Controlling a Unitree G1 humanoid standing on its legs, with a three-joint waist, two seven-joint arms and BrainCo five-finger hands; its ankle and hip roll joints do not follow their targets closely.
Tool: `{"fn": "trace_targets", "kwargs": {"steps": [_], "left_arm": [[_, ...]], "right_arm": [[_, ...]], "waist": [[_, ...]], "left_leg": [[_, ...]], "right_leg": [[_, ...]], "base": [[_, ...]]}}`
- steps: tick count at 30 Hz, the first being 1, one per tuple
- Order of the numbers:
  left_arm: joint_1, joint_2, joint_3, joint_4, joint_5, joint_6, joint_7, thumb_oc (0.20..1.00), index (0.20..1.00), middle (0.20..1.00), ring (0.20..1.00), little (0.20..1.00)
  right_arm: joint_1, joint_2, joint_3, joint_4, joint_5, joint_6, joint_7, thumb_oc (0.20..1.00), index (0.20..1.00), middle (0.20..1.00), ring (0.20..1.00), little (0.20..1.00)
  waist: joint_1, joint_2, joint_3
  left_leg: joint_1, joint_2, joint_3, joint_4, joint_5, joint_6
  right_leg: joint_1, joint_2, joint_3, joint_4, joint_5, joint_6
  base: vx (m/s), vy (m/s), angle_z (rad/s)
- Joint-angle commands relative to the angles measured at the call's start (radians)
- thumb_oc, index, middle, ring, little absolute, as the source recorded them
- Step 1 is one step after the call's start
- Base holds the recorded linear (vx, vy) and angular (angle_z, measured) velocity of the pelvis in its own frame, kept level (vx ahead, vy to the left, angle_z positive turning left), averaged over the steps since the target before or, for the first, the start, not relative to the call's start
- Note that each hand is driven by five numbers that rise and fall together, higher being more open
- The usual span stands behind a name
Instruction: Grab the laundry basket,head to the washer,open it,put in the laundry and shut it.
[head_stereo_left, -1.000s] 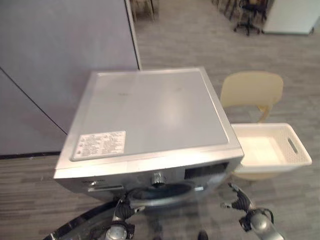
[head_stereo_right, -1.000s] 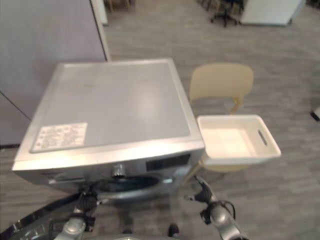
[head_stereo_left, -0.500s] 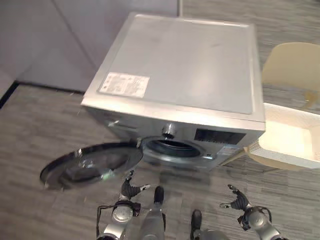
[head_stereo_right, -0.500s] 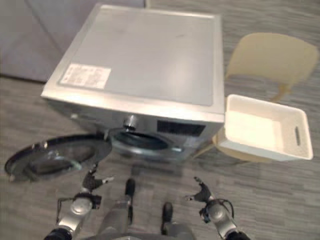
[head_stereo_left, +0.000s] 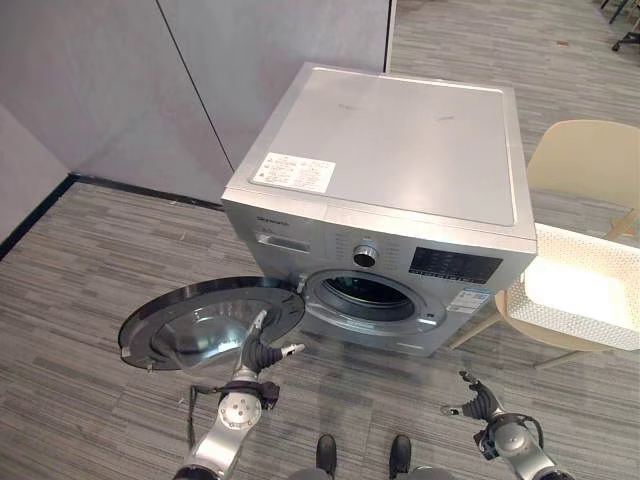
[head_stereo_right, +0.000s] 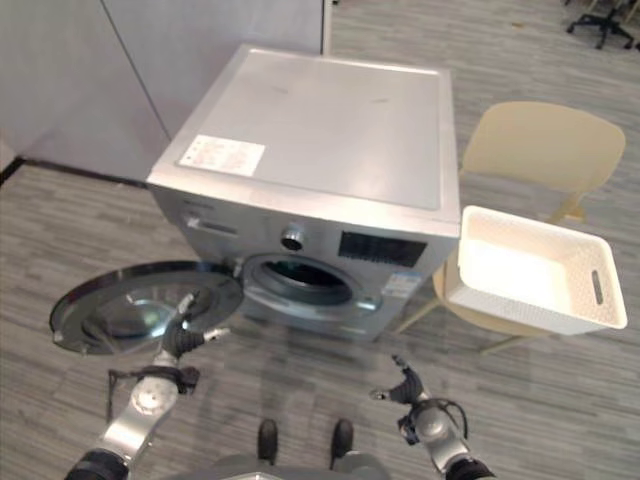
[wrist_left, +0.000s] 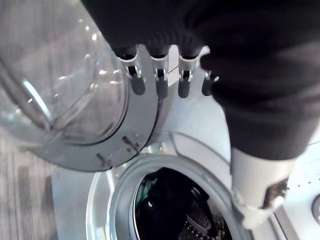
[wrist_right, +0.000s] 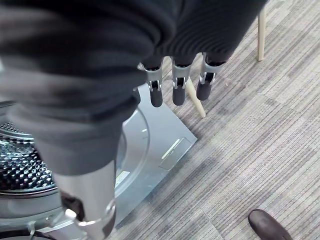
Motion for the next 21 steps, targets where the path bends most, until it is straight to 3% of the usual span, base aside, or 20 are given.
{"fn": "trace_targets", "kwargs": {"steps": [1,5,6,12,16,21], "left_arm": [[-0.039,0.068,0.081,-0.031,0.082,-0.058,0.047,1.0,1.0,1.0,1.0,1.0],[-0.166,0.23,0.15,0.028,0.153,-0.032,0.106,1.0,1.0,1.0,1.0,1.0],[-0.166,0.23,0.15,0.028,0.153,-0.032,0.106,1.0,1.0,1.0,1.0,1.0],[-0.427,0.428,0.095,0.378,0.163,0.028,0.116,1.0,1.0,1.0,1.0,1.0],[-0.546,0.477,0.023,0.566,0.157,0.035,0.081,1.0,1.0,1.0,1.0,1.0],[-0.57,0.452,0.014,0.743,0.131,0.056,0.026,1.0,1.0,1.0,1.0,1.0]], "right_arm": [[0.022,-0.008,0.015,-0.041,-0.008,-0.025,0.006,1.0,1.0,1.0,1.0,1.0],[0.052,-0.039,0.026,-0.073,-0.018,-0.032,0.039,1.0,1.0,1.0,1.0,1.0],[0.052,-0.039,0.026,-0.073,-0.018,-0.032,0.039,1.0,1.0,1.0,1.0,1.0],[0.077,-0.098,0.068,-0.116,-0.033,-0.037,0.07,1.0,1.0,1.0,1.0,1.0],[0.082,-0.121,0.084,-0.144,-0.032,-0.043,0.08,1.0,1.0,1.0,1.0,1.0],[0.077,-0.129,0.096,-0.15,-0.025,-0.039,0.092,1.0,1.0,1.0,1.0,1.0]], "waist": [[0.009,-0.065,-0.074],[0.001,-0.063,-0.078],[0.001,-0.063,-0.078],[-0.034,-0.071,-0.058],[-0.051,-0.094,-0.051],[-0.066,-0.12,-0.043]], "left_leg": [[-0.035,-0.046,0.022,0.04,-0.036,0.001],[-0.024,-0.043,0.035,0.018,-0.033,-0.001],[-0.024,-0.043,0.035,0.018,-0.033,-0.001],[-0.106,-0.029,0.053,0.028,-0.025,-0.002],[-0.167,-0.016,0.063,0.049,-0.023,0.0],[-0.195,-0.008,0.068,0.048,-0.019,0.005]], "right_leg": [[0.021,-0.024,0.067,0.003,-0.043,0.084],[0.016,-0.022,0.079,0.003,-0.038,0.091],[0.016,-0.022,0.079,0.003,-0.038,0.091],[-0.073,-0.01,0.105,0.001,-0.008,0.101],[-0.129,0.001,0.126,0.005,0.012,0.106],[-0.166,0.011,0.143,0.01,0.024,0.109]], "base": [[0.1,0.051,-0.12],[0.07,0.042,-0.11],[0.02,0.044,-0.09],[-0.06,0.032,-0.11],[-0.04,0.011,-0.18],[-0.02,0.016,-0.17]]}}
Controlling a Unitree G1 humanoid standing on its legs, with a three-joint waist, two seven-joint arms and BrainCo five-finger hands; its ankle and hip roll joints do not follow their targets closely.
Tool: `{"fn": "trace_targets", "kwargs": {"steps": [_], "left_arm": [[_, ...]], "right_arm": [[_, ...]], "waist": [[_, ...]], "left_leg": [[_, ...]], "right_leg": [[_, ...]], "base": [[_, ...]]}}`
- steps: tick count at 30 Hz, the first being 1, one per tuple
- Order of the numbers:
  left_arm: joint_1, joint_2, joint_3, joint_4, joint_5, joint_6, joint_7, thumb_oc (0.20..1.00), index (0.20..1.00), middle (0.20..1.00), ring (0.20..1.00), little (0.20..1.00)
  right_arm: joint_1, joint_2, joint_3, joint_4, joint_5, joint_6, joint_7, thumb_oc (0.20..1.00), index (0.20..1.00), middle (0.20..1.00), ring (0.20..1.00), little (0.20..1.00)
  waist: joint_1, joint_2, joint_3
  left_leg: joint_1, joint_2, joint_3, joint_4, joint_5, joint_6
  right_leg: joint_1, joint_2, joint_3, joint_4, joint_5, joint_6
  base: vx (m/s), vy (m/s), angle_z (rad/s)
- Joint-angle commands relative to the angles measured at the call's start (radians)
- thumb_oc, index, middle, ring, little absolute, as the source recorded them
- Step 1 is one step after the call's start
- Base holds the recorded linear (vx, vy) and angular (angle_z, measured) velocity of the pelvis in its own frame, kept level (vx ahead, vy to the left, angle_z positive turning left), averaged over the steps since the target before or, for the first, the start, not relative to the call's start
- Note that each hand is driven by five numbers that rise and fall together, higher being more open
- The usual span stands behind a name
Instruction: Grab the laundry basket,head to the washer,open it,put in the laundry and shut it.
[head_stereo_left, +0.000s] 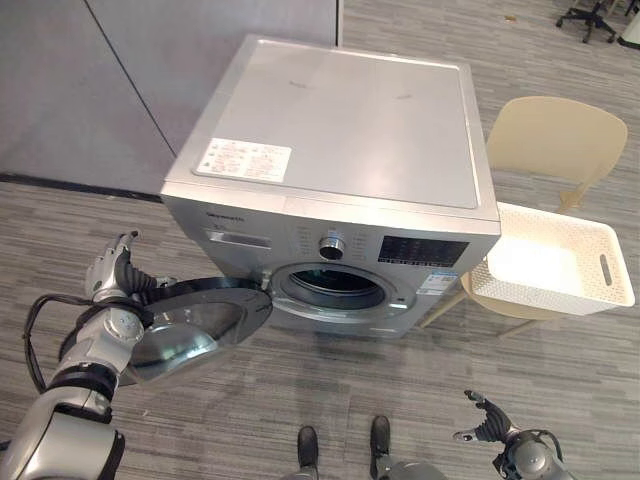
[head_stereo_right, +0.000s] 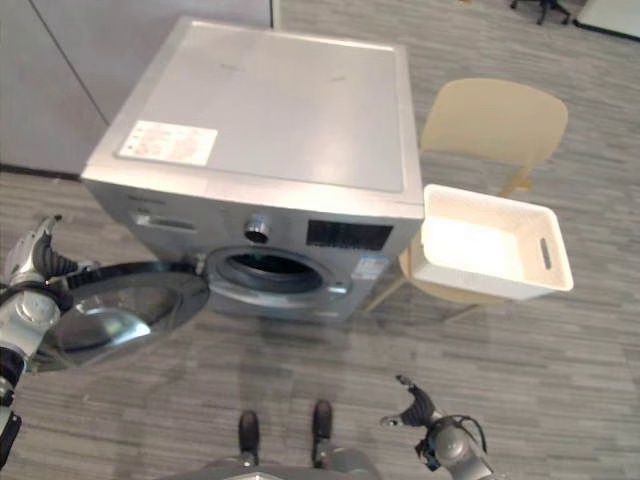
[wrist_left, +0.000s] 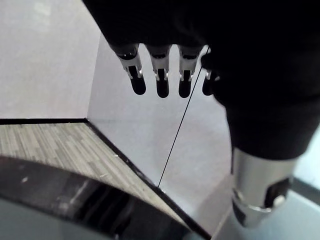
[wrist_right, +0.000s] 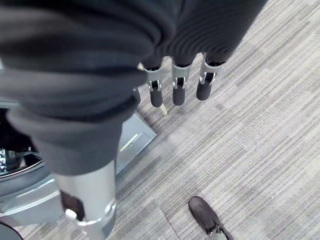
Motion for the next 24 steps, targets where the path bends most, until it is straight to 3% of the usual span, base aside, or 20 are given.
{"fn": "trace_targets", "kwargs": {"steps": [1,7,14,18,24], "left_arm": [[-0.036,0.019,0.025,0.062,0.0,0.005,-0.03,1.0,1.0,1.0,1.0,1.0],[0.101,-0.085,0.069,0.067,-0.03,0.001,-0.088,1.0,1.0,1.0,1.0,1.0],[0.425,-0.313,0.093,-0.317,-0.13,-0.036,-0.116,1.0,1.0,1.0,1.0,1.0],[0.571,-0.379,0.069,-0.555,-0.186,-0.049,-0.166,1.0,1.0,1.0,1.0,1.0],[0.605,-0.464,-0.017,-0.699,-0.281,-0.032,-0.213,1.0,1.0,1.0,1.0,1.0]], "right_arm": [[-0.009,-0.009,0.007,-0.046,-0.006,-0.019,0.006,1.0,1.0,1.0,1.0,1.0],[-0.01,-0.008,0.006,-0.04,-0.014,-0.013,0.015,1.0,1.0,1.0,1.0,1.0],[0.01,0.005,-0.03,-0.043,-0.061,0.001,0.004,1.0,1.0,1.0,1.0,1.0],[0.004,0.016,-0.045,-0.05,-0.082,0.005,0.005,1.0,1.0,1.0,1.0,1.0],[-0.024,0.037,-0.031,-0.046,-0.099,0.016,-0.011,1.0,1.0,1.0,1.0,1.0]], "waist": [[0.0,-0.049,0.02],[0.009,-0.049,0.027],[0.052,-0.006,0.037],[0.066,0.011,0.033],[0.066,0.029,0.042]], "left_leg": [[-0.029,-0.032,-0.012,0.044,-0.043,0.004],[-0.001,-0.038,-0.004,0.032,-0.049,0.005],[0.079,-0.056,-0.011,0.015,-0.058,0.008],[0.111,-0.061,-0.021,0.01,-0.058,0.012],[0.127,-0.052,-0.028,0.025,-0.059,0.011]], "right_leg": [[0.04,-0.023,0.051,0.01,-0.029,0.111],[0.054,-0.028,0.056,0.014,-0.038,0.108],[0.121,-0.037,0.039,0.006,-0.062,0.098],[0.152,-0.039,0.028,0.002,-0.071,0.094],[0.175,-0.032,0.017,0.011,-0.088,0.081]], "base": [[0.02,0.028,-0.1],[0.03,0.032,-0.06],[0.04,0.015,0.03],[0.02,-0.042,0.17],[-0.05,-0.09,0.14]]}}
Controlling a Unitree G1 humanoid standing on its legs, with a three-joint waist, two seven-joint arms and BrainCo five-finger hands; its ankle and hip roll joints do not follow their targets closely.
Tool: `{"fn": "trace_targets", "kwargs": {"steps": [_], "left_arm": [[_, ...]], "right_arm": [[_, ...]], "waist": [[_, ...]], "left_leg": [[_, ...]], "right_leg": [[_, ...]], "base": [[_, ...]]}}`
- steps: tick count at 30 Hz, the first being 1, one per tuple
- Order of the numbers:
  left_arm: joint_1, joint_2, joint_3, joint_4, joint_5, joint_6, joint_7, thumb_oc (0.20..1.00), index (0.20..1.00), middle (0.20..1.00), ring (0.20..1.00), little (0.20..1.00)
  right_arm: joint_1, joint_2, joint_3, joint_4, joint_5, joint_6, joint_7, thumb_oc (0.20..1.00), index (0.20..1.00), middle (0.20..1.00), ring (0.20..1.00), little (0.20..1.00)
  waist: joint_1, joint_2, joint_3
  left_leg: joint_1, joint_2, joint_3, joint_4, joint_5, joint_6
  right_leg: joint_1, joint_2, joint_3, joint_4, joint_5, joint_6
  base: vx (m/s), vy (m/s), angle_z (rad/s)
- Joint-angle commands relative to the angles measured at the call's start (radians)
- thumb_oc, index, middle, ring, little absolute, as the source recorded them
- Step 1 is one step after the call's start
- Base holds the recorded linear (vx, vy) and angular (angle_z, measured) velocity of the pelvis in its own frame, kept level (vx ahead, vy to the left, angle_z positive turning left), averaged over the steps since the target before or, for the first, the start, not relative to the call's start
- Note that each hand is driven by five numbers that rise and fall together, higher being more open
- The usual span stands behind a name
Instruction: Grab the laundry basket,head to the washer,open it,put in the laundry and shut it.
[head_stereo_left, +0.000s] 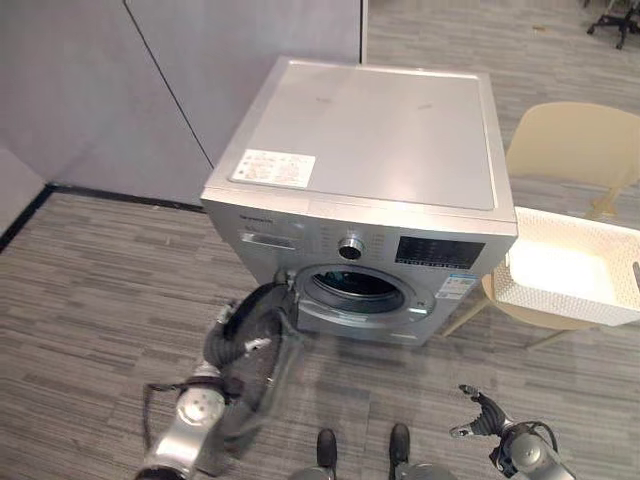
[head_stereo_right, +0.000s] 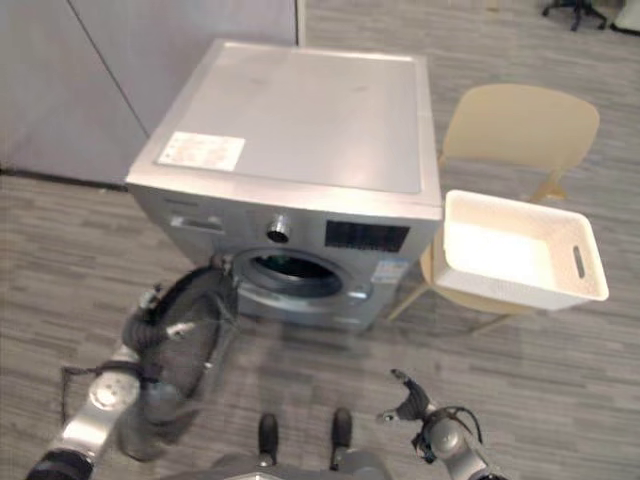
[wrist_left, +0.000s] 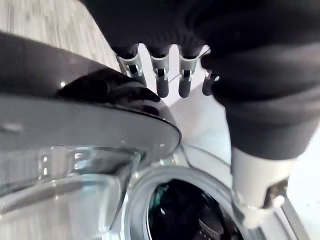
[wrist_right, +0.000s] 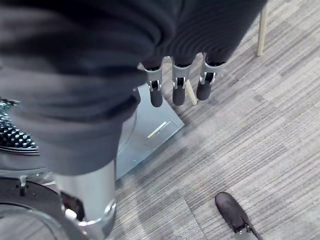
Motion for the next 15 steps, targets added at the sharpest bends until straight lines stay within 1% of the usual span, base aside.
{"fn": "trace_targets", "kwargs": {"steps": [1,3,4,6,9,11,12,14,15], "left_arm": [[0.022,-0.061,-0.102,-0.017,-0.06,0.006,-0.062,1.0,1.0,1.0,1.0,1.0],[0.005,-0.07,-0.117,-0.028,-0.07,0.009,-0.06,1.0,1.0,1.0,1.0,1.0],[-0.056,-0.082,-0.155,-0.04,-0.039,0.011,-0.033,1.0,1.0,1.0,1.0,1.0],[-0.129,-0.107,-0.196,-0.026,-0.035,0.01,-0.006,1.0,1.0,1.0,1.0,1.0],[-0.277,-0.175,-0.27,0.048,-0.025,0.011,0.051,1.0,1.0,1.0,1.0,1.0],[-0.375,-0.232,-0.313,0.132,-0.058,0.014,0.101,1.0,1.0,1.0,1.0,1.0],[-0.414,-0.252,-0.32,0.161,-0.073,0.013,0.119,1.0,1.0,1.0,1.0,1.0],[-0.505,-0.284,-0.347,0.203,-0.122,0.007,0.159,1.0,1.0,1.0,1.0,1.0],[-0.542,-0.295,-0.343,0.224,-0.132,0.008,0.167,1.0,1.0,1.0,1.0,1.0]], "right_arm": [[-0.029,0.025,0.005,-0.019,-0.016,-0.004,-0.034,1.0,1.0,1.0,1.0,1.0],[-0.034,0.027,0.01,-0.022,-0.013,-0.003,-0.038,1.0,1.0,1.0,1.0,1.0],[-0.05,0.029,0.028,-0.021,-0.006,-0.001,-0.047,1.0,1.0,1.0,1.0,1.0],[-0.061,0.025,0.045,-0.036,0.001,0.0,-0.056,1.0,1.0,1.0,1.0,1.0],[-0.059,0.016,0.069,-0.062,0.007,-0.001,-0.062,1.0,1.0,1.0,1.0,1.0],[-0.063,0.004,0.084,-0.071,0.009,0.0,-0.073,1.0,1.0,1.0,1.0,1.0],[-0.06,-0.003,0.084,-0.077,0.012,-0.001,-0.077,1.0,1.0,1.0,1.0,1.0],[-0.059,-0.026,0.086,-0.1,0.033,-0.006,-0.089,1.0,1.0,1.0,1.0,1.0],[-0.059,-0.036,0.087,-0.107,0.041,-0.006,-0.091,1.0,1.0,1.0,1.0,1.0]], "waist": [[0.002,-0.058,0.001],[0.003,-0.06,0.007],[0.004,-0.073,0.022],[0.0,-0.09,0.033],[-0.029,-0.103,0.031],[-0.057,-0.11,0.035],[-0.07,-0.112,0.034],[-0.093,-0.117,0.056],[-0.101,-0.118,0.057]], "left_leg": [[-0.003,-0.033,0.014,0.036,-0.051,0.012],[-0.011,-0.027,0.02,0.045,-0.051,0.012],[-0.033,-0.013,0.034,0.056,-0.041,0.008],[-0.067,0.003,0.051,0.067,-0.031,0.003],[-0.081,0.025,0.076,0.067,-0.031,0.002],[-0.09,0.034,0.083,0.075,-0.027,0.0],[-0.095,0.035,0.082,0.074,-0.024,-0.001],[-0.128,0.037,0.063,0.09,-0.019,-0.002],[-0.145,0.034,0.051,0.093,-0.017,0.0]], "right_leg": [[0.024,-0.008,0.045,0.029,-0.077,0.075],[0.017,-0.004,0.045,0.035,-0.079,0.072],[-0.003,0.002,0.037,0.042,-0.078,0.072],[-0.042,0.006,0.026,0.065,-0.081,0.074],[-0.091,0.022,0.034,0.107,-0.091,0.066],[-0.112,0.028,0.041,0.124,-0.096,0.063],[-0.123,0.032,0.048,0.13,-0.097,0.061],[-0.162,0.035,0.062,0.157,-0.094,0.052],[-0.176,0.035,0.07,0.159,-0.09,0.048]], "base": [[-0.11,-0.072,0.02],[-0.16,-0.103,-0.06],[-0.28,-0.164,-0.1],[-0.25,-0.152,-0.34],[-0.14,-0.111,-0.5],[-0.1,-0.077,-0.13],[-0.11,-0.054,-0.06],[-0.14,-0.041,0.0],[-0.13,-0.023,0.07]]}}
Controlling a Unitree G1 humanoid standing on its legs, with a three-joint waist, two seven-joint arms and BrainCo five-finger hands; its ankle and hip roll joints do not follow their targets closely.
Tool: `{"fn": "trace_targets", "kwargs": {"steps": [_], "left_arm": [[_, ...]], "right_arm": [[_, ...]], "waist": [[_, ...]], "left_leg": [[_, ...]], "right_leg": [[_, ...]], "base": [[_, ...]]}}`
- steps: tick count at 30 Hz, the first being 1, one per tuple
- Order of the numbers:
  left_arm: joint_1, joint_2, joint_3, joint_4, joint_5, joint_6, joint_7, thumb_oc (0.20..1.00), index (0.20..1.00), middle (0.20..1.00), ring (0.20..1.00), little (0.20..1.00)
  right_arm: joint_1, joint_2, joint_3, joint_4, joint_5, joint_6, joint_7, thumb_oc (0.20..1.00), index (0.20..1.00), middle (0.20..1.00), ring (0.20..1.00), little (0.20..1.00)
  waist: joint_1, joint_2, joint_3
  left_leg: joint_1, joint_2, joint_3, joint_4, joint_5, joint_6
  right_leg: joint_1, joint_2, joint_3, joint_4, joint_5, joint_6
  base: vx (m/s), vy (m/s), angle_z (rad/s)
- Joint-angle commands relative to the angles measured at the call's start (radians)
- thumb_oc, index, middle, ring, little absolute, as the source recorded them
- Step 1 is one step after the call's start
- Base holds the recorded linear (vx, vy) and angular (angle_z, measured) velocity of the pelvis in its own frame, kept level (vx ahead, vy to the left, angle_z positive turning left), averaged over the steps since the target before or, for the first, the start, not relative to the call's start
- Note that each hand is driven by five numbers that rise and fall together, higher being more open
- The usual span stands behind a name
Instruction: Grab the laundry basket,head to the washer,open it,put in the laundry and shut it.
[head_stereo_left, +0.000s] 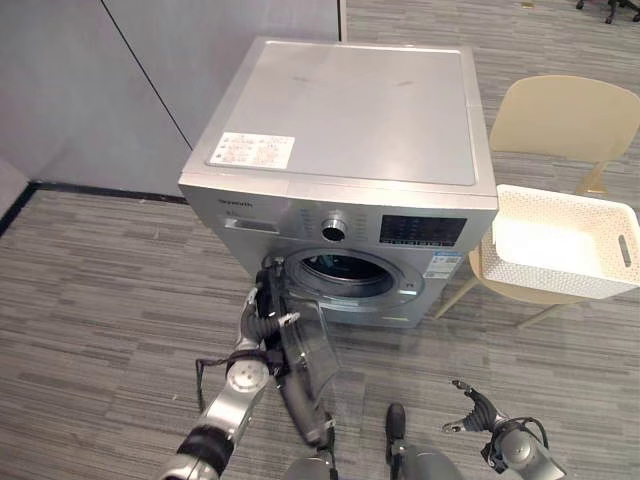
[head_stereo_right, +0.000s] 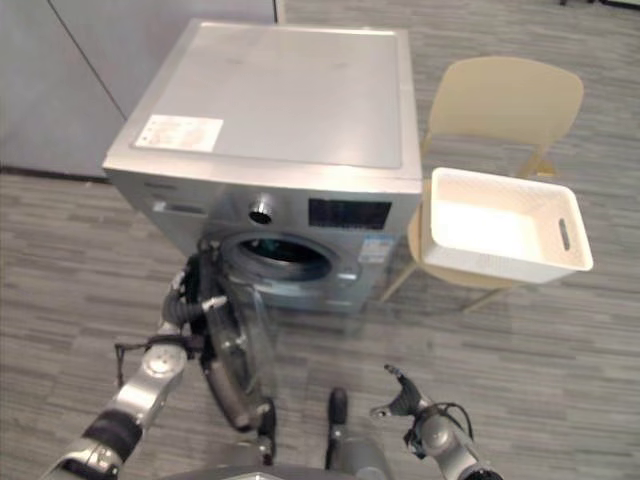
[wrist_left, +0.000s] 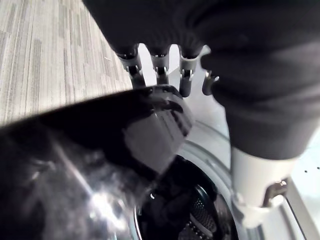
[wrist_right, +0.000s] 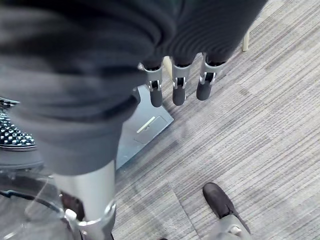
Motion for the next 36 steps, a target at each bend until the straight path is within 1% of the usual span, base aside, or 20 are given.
{"fn": "trace_targets", "kwargs": {"steps": [1,3,6,9,11,13,15,17,18,20,22,23,24,25,28,32,36], "left_arm": [[-0.274,-0.203,-0.219,0.061,-0.043,-0.053,-0.056,1.0,1.0,1.0,1.0,1.0],[-0.332,-0.22,-0.208,0.102,-0.091,-0.06,-0.035,1.0,1.0,1.0,1.0,1.0],[-0.444,-0.217,-0.192,0.21,-0.081,-0.056,-0.009,1.0,1.0,1.0,1.0,1.0],[-0.544,-0.16,-0.16,0.314,-0.04,-0.048,-0.003,1.0,1.0,1.0,1.0,1.0],[-0.58,-0.108,-0.155,0.329,-0.01,-0.044,-0.012,1.0,1.0,1.0,1.0,1.0],[-0.584,-0.081,-0.158,0.31,0.017,-0.045,-0.014,1.0,1.0,1.0,1.0,1.0],[-0.55,-0.061,-0.166,0.26,0.044,-0.052,-0.02,1.0,1.0,1.0,1.0,1.0],[-0.495,-0.041,-0.184,0.149,0.085,-0.064,-0.026,1.0,1.0,1.0,1.0,1.0],[-0.425,-0.034,-0.19,0.068,0.092,-0.073,-0.037,1.0,1.0,1.0,1.0,1.0],[-0.287,-0.021,-0.196,-0.028,0.102,-0.093,-0.075,1.0,1.0,1.0,1.0,1.0],[-0.168,-0.017,-0.178,-0.077,0.073,-0.107,-0.111,1.0,1.0,1.0,1.0,1.0],[-0.168,-0.016,-0.177,-0.078,0.072,-0.107,-0.111,1.0,1.0,1.0,1.0,1.0],[-0.052,-0.008,-0.154,-0.1,0.043,-0.113,-0.144,1.0,1.0,1.0,1.0,1.0],[0.001,-0.002,-0.142,-0.106,0.033,-0.109,-0.159,1.0,1.0,1.0,1.0,1.0],[0.13,0.011,-0.091,-0.038,0.048,-0.093,-0.192,1.0,1.0,1.0,1.0,1.0],[0.236,0.011,0.007,0.106,0.035,-0.076,-0.207,1.0,1.0,1.0,1.0,1.0],[0.282,0.011,0.101,0.226,0.022,-0.067,-0.208,1.0,1.0,1.0,1.0,1.0]], "right_arm": [[-0.036,-0.059,0.03,-0.101,0.043,-0.029,-0.043,1.0,1.0,1.0,1.0,1.0],[-0.032,-0.081,0.032,-0.132,0.051,-0.034,-0.049,1.0,1.0,1.0,1.0,1.0],[-0.006,-0.112,0.026,-0.186,0.06,-0.046,-0.033,1.0,1.0,1.0,1.0,1.0],[0.02,-0.132,0.019,-0.192,0.07,-0.061,-0.027,1.0,1.0,1.0,1.0,1.0],[0.034,-0.136,0.012,-0.193,0.071,-0.066,-0.022,1.0,1.0,1.0,1.0,1.0],[0.044,-0.132,0.001,-0.196,0.081,-0.071,-0.018,1.0,1.0,1.0,1.0,1.0],[0.052,-0.123,-0.013,-0.185,0.092,-0.075,-0.018,1.0,1.0,1.0,1.0,1.0],[0.052,-0.108,-0.024,-0.163,0.095,-0.077,-0.025,1.0,1.0,1.0,1.0,1.0],[0.054,-0.098,-0.031,-0.154,0.098,-0.075,-0.028,1.0,1.0,1.0,1.0,1.0],[0.054,-0.077,-0.036,-0.115,0.094,-0.074,-0.029,1.0,1.0,1.0,1.0,1.0],[0.048,-0.051,-0.04,-0.082,0.087,-0.068,-0.029,1.0,1.0,1.0,1.0,1.0],[0.047,-0.051,-0.04,-0.082,0.087,-0.068,-0.029,1.0,1.0,1.0,1.0,1.0],[0.034,-0.024,-0.052,-0.042,0.078,-0.058,-0.036,1.0,1.0,1.0,1.0,1.0],[0.023,-0.012,-0.057,-0.024,0.079,-0.052,-0.04,1.0,1.0,1.0,1.0,1.0],[-0.002,0.02,-0.074,0.018,0.092,-0.045,-0.051,1.0,1.0,1.0,1.0,1.0],[-0.005,0.037,-0.107,0.023,0.12,-0.043,-0.05,1.0,1.0,1.0,1.0,1.0],[-0.01,0.045,-0.138,0.042,0.159,-0.043,-0.046,1.0,1.0,1.0,1.0,1.0]], "waist": [[-0.129,-0.066,0.029],[-0.143,-0.075,0.033],[-0.184,-0.083,0.026],[-0.218,-0.073,0.006],[-0.227,-0.064,-0.008],[-0.224,-0.055,-0.014],[-0.215,-0.044,-0.015],[-0.201,-0.034,-0.01],[-0.19,-0.029,-0.007],[-0.168,-0.023,-0.005],[-0.149,-0.02,-0.011],[-0.149,-0.021,-0.012],[-0.13,-0.021,-0.022],[-0.119,-0.021,-0.029],[-0.087,-0.025,-0.039],[-0.06,-0.03,-0.064],[-0.043,-0.028,-0.084]], "left_leg": [[-0.066,0.005,-0.063,0.091,-0.034,0.012],[-0.111,0.004,-0.052,0.13,-0.043,0.013],[-0.17,0.015,-0.021,0.175,-0.05,0.009],[-0.213,0.018,-0.016,0.189,-0.047,0.001],[-0.227,0.014,-0.02,0.195,-0.049,-0.001],[-0.223,0.009,-0.027,0.192,-0.051,0.0],[-0.204,0.001,-0.034,0.182,-0.054,0.002],[-0.177,-0.005,-0.039,0.165,-0.055,0.002],[-0.155,-0.01,-0.044,0.156,-0.055,0.003],[-0.112,-0.016,-0.047,0.137,-0.059,0.005],[-0.063,-0.022,-0.047,0.112,-0.061,0.006],[-0.065,-0.023,-0.046,0.11,-0.057,0.007],[-0.022,-0.031,-0.049,0.086,-0.056,0.008],[-0.004,-0.034,-0.05,0.075,-0.055,0.009],[0.044,-0.042,-0.058,0.056,-0.056,0.015],[0.091,-0.051,-0.062,0.024,-0.054,0.016],[0.12,-0.056,-0.069,0.007,-0.05,0.014]], "right_leg": [[0.05,0.019,0.005,-0.04,-0.047,0.084],[0.014,0.021,0.005,-0.027,-0.04,0.086],[-0.056,0.026,0.007,0.022,-0.047,0.08],[-0.1,0.02,-0.001,0.044,-0.052,0.073],[-0.104,0.016,0.0,0.039,-0.048,0.071],[-0.096,0.014,0.004,0.031,-0.048,0.068],[-0.077,0.008,0.006,0.02,-0.048,0.069],[-0.047,0.003,0.009,0.007,-0.051,0.07],[-0.021,-0.002,0.008,-0.004,-0.052,0.071],[0.025,-0.009,0.01,-0.02,-0.054,0.076],[0.072,-0.011,0.013,-0.038,-0.052,0.081],[0.07,-0.011,0.013,-0.041,-0.049,0.081],[0.116,-0.014,0.012,-0.064,-0.043,0.086],[0.133,-0.016,0.01,-0.074,-0.041,0.088],[0.187,-0.019,0.002,-0.1,-0.036,0.094],[0.231,-0.02,-0.01,-0.129,-0.031,0.101],[0.264,-0.024,-0.02,-0.149,-0.028,0.105]], "base": [[-0.12,-0.009,0.02],[-0.12,-0.023,-0.13],[-0.08,-0.038,-0.27],[-0.02,-0.018,0.25],[0.02,-0.012,0.1],[0.05,0.014,-0.14],[0.08,0.045,0.18],[0.09,0.06,-0.4],[0.09,0.07,-0.16],[0.1,0.077,0.15],[0.09,0.06,-0.1],[0.11,0.053,-0.17],[0.12,0.039,-0.15],[0.16,0.052,-0.08],[0.11,0.028,0.12],[0.07,0.019,0.14],[0.05,0.017,0.15]]}}
